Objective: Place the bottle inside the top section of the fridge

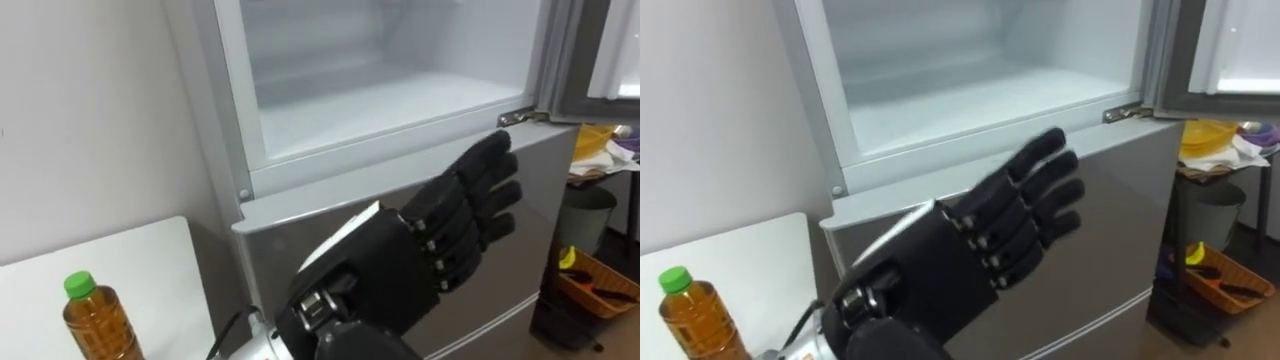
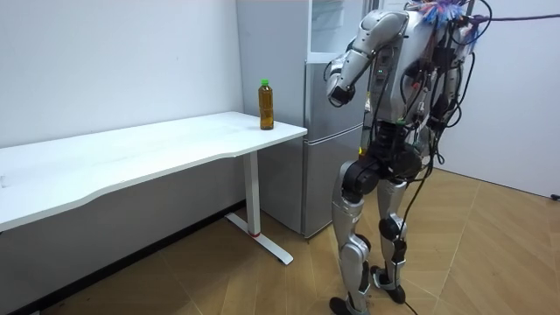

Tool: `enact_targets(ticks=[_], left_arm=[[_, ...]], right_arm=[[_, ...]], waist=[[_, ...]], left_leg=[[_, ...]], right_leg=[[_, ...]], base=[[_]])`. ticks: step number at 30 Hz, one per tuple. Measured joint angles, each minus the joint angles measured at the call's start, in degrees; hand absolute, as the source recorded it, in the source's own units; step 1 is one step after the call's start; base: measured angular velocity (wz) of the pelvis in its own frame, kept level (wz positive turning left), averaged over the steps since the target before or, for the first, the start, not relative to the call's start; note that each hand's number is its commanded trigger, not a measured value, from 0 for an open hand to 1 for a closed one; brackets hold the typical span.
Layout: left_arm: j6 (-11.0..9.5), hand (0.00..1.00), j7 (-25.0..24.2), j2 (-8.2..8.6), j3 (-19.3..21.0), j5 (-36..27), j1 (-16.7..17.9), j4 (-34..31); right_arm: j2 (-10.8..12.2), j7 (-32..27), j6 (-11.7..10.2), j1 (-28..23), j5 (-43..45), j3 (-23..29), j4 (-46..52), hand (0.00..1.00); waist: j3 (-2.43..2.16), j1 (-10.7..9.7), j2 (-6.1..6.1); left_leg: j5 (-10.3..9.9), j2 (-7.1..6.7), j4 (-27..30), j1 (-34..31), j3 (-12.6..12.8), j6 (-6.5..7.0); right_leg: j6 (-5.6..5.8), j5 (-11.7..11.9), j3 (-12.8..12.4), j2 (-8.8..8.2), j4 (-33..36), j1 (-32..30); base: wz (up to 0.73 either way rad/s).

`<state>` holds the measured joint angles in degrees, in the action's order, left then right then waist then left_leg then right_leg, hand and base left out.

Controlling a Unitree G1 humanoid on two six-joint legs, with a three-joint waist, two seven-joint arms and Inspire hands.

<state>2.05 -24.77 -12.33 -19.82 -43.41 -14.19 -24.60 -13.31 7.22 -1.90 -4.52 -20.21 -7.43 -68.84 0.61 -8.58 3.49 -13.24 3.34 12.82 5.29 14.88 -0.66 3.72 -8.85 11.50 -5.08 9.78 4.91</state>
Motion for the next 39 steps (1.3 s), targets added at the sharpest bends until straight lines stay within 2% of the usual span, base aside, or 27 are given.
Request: enact_targets(ticks=[2, 3, 5, 6, 8, 9, 10, 14, 16, 20, 23, 25, 30, 33, 35, 39], left_arm=[[-1.9, 0.0, 1.6, 0.2, 3.4, 0.8, 1.6, -1.4], [-2.0, 0.0, 2.0, 0.33, 4.6, 0.7, 2.0, -1.7], [-2.3, 0.0, 4.5, 0.28, 10.4, 0.7, 3.9, -3.3], [-2.6, 0.0, 5.3, 0.28, 11.9, 0.7, 4.3, -3.6], [-4.9, 0.0, 8.2, 0.35, 17.0, 0.8, 6.1, -4.0], [-5.4, 0.0, 9.3, 0.39, 19.6, 1.2, 7.3, -4.4], [-5.6, 0.0, 9.8, 0.35, 20.8, 1.5, 8.0, -4.8], [-9.3, 0.0, 14.2, 0.37, 28.8, 1.3, 13.3, -6.3], [-9.9, 0.0, 16.8, 0.37, 31.8, 1.4, 15.6, -6.7], [-11.6, 0.0, 24.5, 0.46, 38.0, 2.9, 18.7, -6.7], [-13.9, 0.0, 27.9, 0.83, 41.9, 3.0, 21.5, -6.2], [-14.2, 0.0, 29.5, 1.32, 44.1, 3.0, 23.8, -5.5], [-14.8, 0.0, 34.6, 1.56, 46.6, 4.3, 29.1, 1.3], [-14.9, 0.0, 37.0, 1.65, 46.6, 4.2, 32.5, 9.3], [-14.8, 0.0, 38.9, 3.01, 46.3, 4.3, 35.0, 15.8], [-15.0, 0.0, 39.8, 3.67, 42.4, 4.1, 37.5, 28.5]], right_arm=[[0.3, -0.1, -0.5, -0.9, 0.0, 1.2, 0.0, 0.0], [0.5, -0.2, -0.9, -1.2, -0.1, 1.7, 0.0, 0.0], [0.9, -0.4, -1.8, -2.7, -0.3, 3.1, 0.0, 0.0], [1.0, -0.4, -1.9, -3.1, -0.3, 3.6, 0.0, 0.0], [1.6, -1.0, -2.5, -4.3, -1.9, 4.6, -0.1, 0.0], [2.0, -1.0, -3.0, -4.7, -2.0, 5.4, -0.4, 0.0], [2.1, -1.0, -3.1, -4.8, -2.0, 5.5, -0.5, 0.0], [2.5, -0.8, -4.3, -6.5, -2.3, 6.9, 0.1, 0.0], [2.5, -0.8, -4.5, -7.4, -3.4, 7.1, 0.2, 0.0], [3.2, -0.9, -4.7, -8.8, -4.2, 9.5, 0.2, 0.0], [3.4, -0.8, -5.6, -10.1, -4.4, 11.2, 0.5, 0.0], [3.6, -0.7, -5.7, -11.2, -4.4, 11.8, 1.3, 0.0], [3.9, -0.9, -5.5, -12.5, -4.5, 13.5, 2.3, 0.0], [3.9, -0.9, -5.0, -12.7, -4.6, 13.8, 2.5, 0.0], [4.3, -0.8, -4.2, -12.9, -4.5, 14.7, 3.1, 0.0], [4.5, -0.3, -3.4, -13.3, -4.6, 14.9, 4.0, 0.0]], waist=[[-0.19, 1.0, -0.18], [-0.23, 1.5, -0.24], [-0.34, 2.9, -0.39], [-0.38, 3.0, -0.45], [-0.37, 4.9, -0.66], [-0.43, 5.8, -0.91], [-0.49, 6.0, -1.0], [-0.57, 7.9, -1.07], [-0.66, 9.1, -0.9], [-0.92, 10.0, -0.36], [-0.74, 10.7, -0.11], [-0.64, 10.7, -0.02], [-0.52, 10.7, 0.13], [-0.52, 10.5, 0.11], [-0.59, 10.5, -0.3], [-0.56, 10.6, -0.9]], left_leg=[[0.0, 0.02, 0.0, 0.3, -0.1, -0.08], [0.1, 0.03, -0.1, 0.3, -0.1, -0.12], [0.1, 0.11, -0.1, 0.4, -0.4, -0.22], [0.1, 0.1, -0.1, 0.4, -0.7, -0.22], [0.1, 0.1, -0.1, 1.0, -1.0, -0.23], [0.1, 0.1, -0.1, 1.3, -1.1, -0.24], [0.1, 0.1, -0.1, 1.3, -1.1, -0.24], [0.1, 0.04, -0.1, 1.2, -1.6, -0.27], [0.0, 0.05, -0.1, 1.3, -1.7, -0.39], [0.0, 0.01, -0.1, 1.4, -2.7, -0.45], [0.0, 0.01, -0.2, 1.7, -3.0, -0.47], [0.0, -0.06, -0.2, 1.9, -3.4, -0.52], [-0.2, -0.07, -0.2, 2.1, -4.3, -0.72], [-0.2, -0.13, -0.2, 1.7, -4.7, -0.76], [-0.2, -0.13, -0.1, 1.6, -4.8, -0.79], [-0.2, -0.14, -0.1, 1.4, -4.8, -0.82]], right_leg=[[-0.09, -0.2, 0.0, 0.08, 0.0, 0.3], [-0.12, -0.3, 0.0, 0.1, 0.0, 0.3], [-0.19, -0.3, 0.2, 0.18, 0.0, 1.0], [-0.19, -0.3, 0.4, 0.18, 0.0, 1.2], [-0.25, -0.3, 0.8, 0.16, -0.1, 1.8], [-0.26, -0.5, 0.8, 0.15, -0.1, 1.9], [-0.25, -0.6, 0.9, 0.15, -0.1, 1.9], [-0.23, -0.8, 1.3, 0.13, -0.2, 2.4], [-0.2, -0.9, 1.4, 0.15, -0.1, 2.4], [-0.28, -1.1, 2.6, 0.14, -0.1, 3.2], [-0.3, -1.1, 2.8, 0.14, -0.1, 3.6], [-0.3, -1.5, 3.0, 0.06, 0.0, 4.1], [-0.35, -2.0, 3.6, 0.08, 0.2, 4.4], [-0.34, -2.1, 4.1, 0.06, 0.1, 4.3], [-0.34, -2.1, 4.2, 0.06, 0.0, 4.2], [-0.33, -2.1, 4.3, 0.05, 0.0, 4.1]], base=[[0.0], [0.0], [0.06], [0.14], [0.08], [0.0], [0.06], [0.08], [0.06], [0.13], [0.05], [0.08], [0.07], [0.06], [0.02], [0.02]])
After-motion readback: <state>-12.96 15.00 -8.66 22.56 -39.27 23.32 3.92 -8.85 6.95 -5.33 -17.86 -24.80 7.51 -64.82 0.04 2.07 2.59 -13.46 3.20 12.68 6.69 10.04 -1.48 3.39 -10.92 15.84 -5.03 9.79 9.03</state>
